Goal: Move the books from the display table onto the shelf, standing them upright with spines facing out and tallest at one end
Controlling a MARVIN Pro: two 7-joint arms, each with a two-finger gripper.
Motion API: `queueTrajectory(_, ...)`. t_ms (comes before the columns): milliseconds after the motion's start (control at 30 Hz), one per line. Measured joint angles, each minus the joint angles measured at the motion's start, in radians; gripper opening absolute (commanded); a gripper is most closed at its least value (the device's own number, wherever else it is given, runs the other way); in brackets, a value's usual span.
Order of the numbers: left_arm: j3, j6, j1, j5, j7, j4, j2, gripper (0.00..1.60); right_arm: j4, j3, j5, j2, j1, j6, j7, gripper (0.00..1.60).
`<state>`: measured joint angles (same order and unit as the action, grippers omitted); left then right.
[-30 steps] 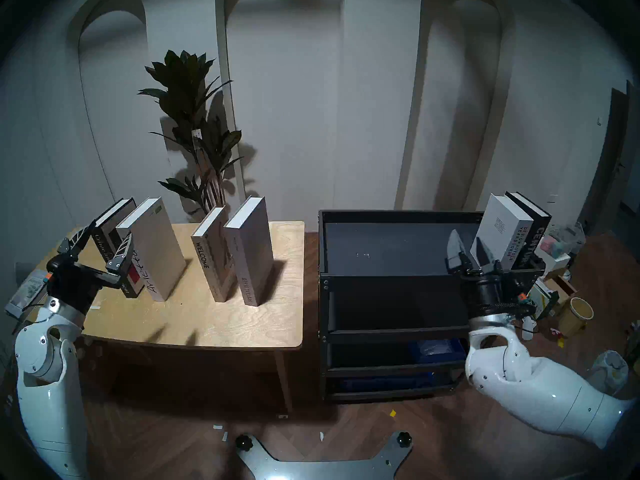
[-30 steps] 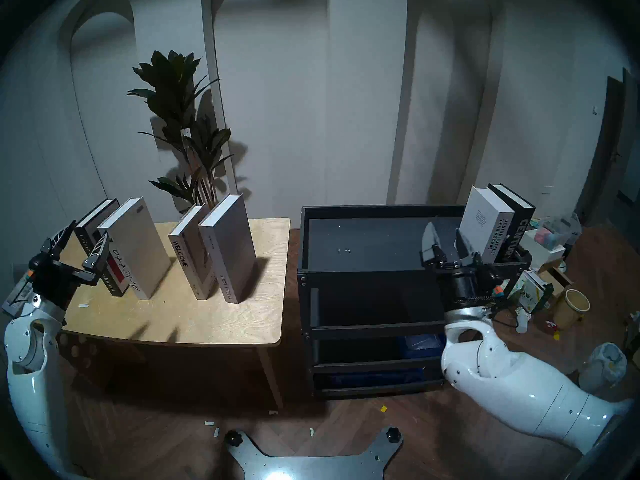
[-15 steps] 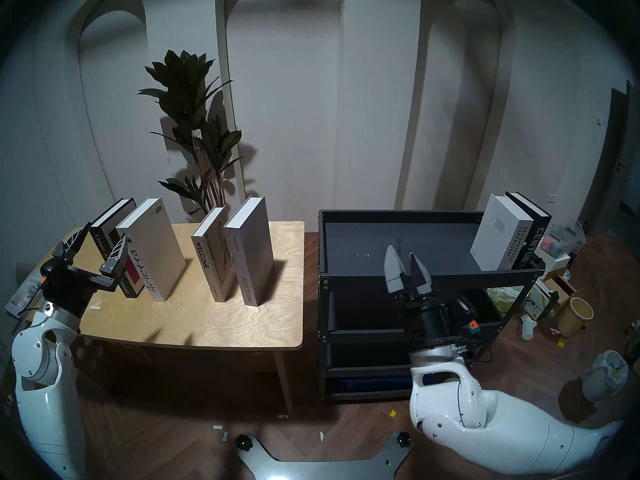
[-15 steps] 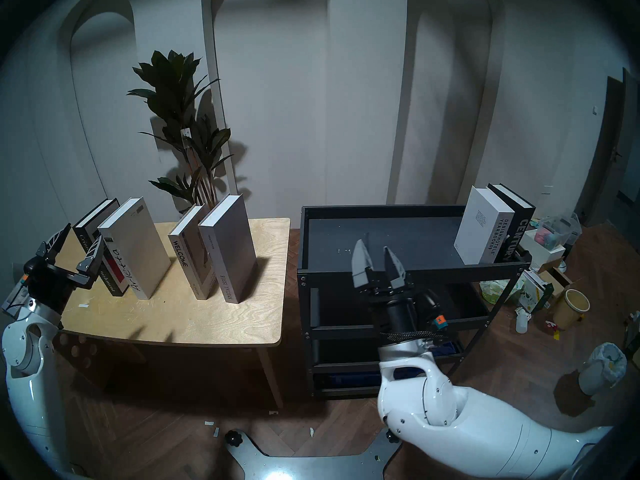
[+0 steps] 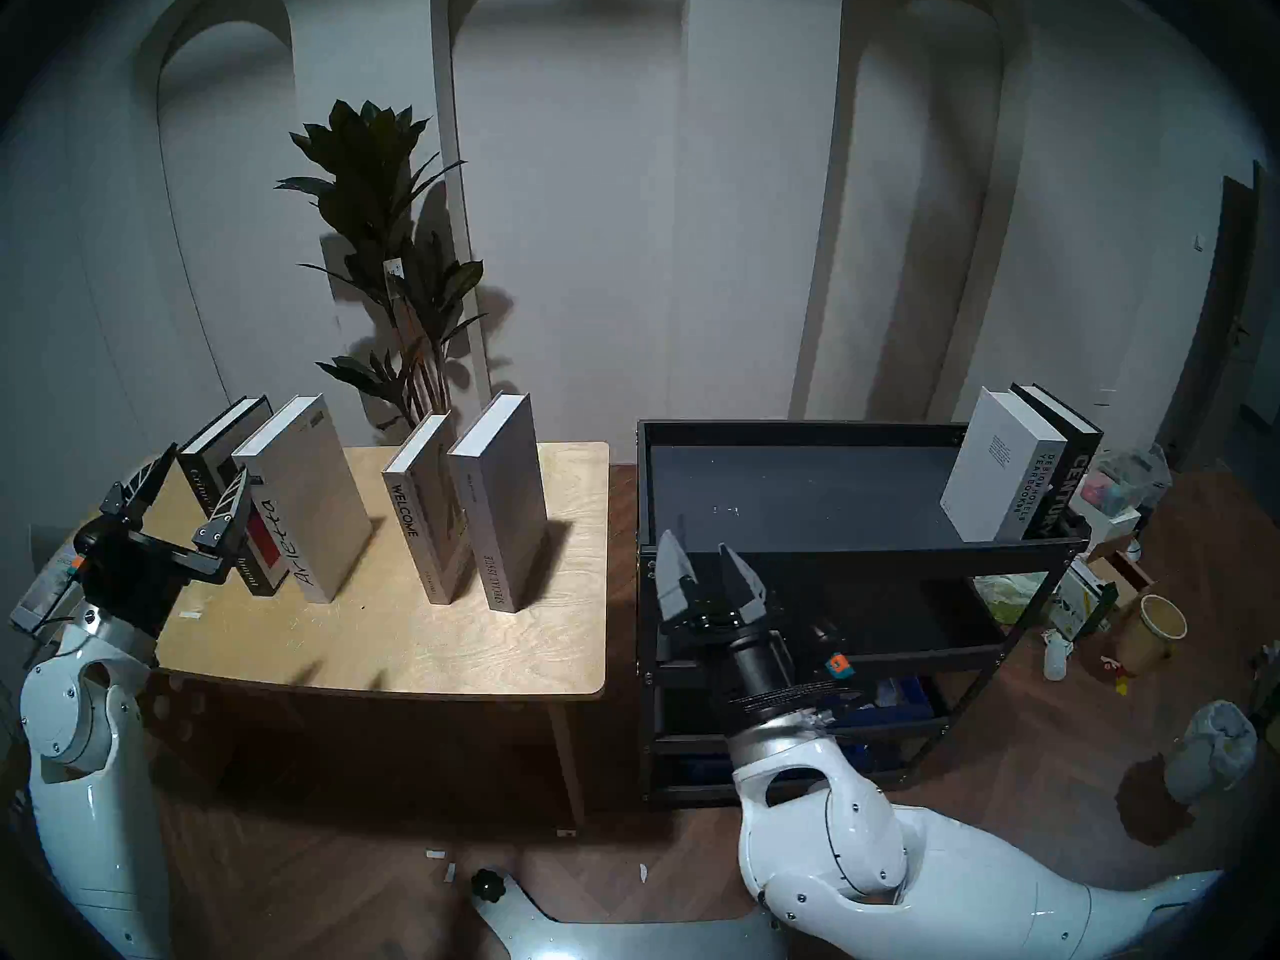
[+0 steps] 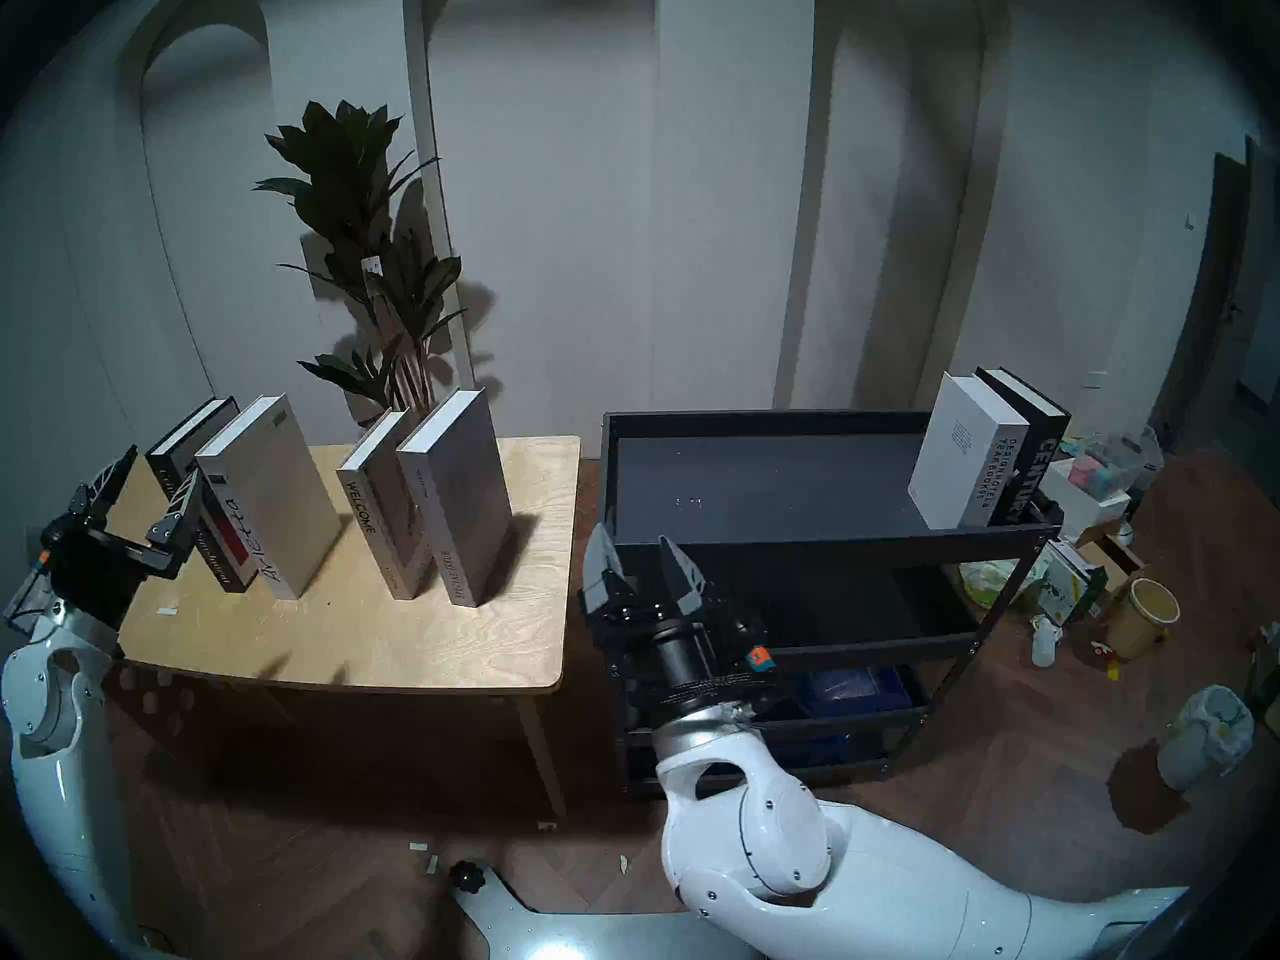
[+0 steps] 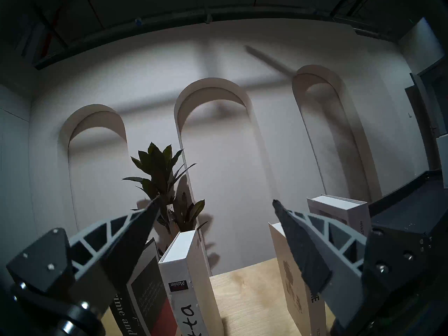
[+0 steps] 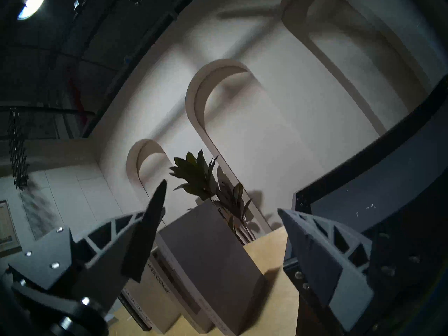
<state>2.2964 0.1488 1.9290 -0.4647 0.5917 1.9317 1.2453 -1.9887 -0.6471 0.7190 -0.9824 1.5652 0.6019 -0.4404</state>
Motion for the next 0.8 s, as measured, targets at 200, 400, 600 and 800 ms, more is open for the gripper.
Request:
queueTrajectory(200,0.003,0.000,0.000,-0.007,0.010,0.000,0.000,1.60,0.054,0.040,-0.088,-0.060,-0.045,-0.083,-0.057,1.60)
queueTrajectory(400,0.006,0.000,-0.001,-0.012,0.018,-0.001,0.000,1.60,0.102,0.066,-0.175,-0.117,-0.086,-0.149,-0.121,1.60)
queueTrajectory(600,0.009,0.000,-0.001,-0.017,0.027,-0.001,0.000,1.60,0.145,0.081,-0.265,-0.176,-0.124,-0.205,-0.207,1.60)
queueTrajectory(800,0.012,0.001,-0.001,-0.023,0.035,-0.001,0.001,1.60,0.192,0.098,-0.366,-0.236,-0.158,-0.258,-0.311,1.60)
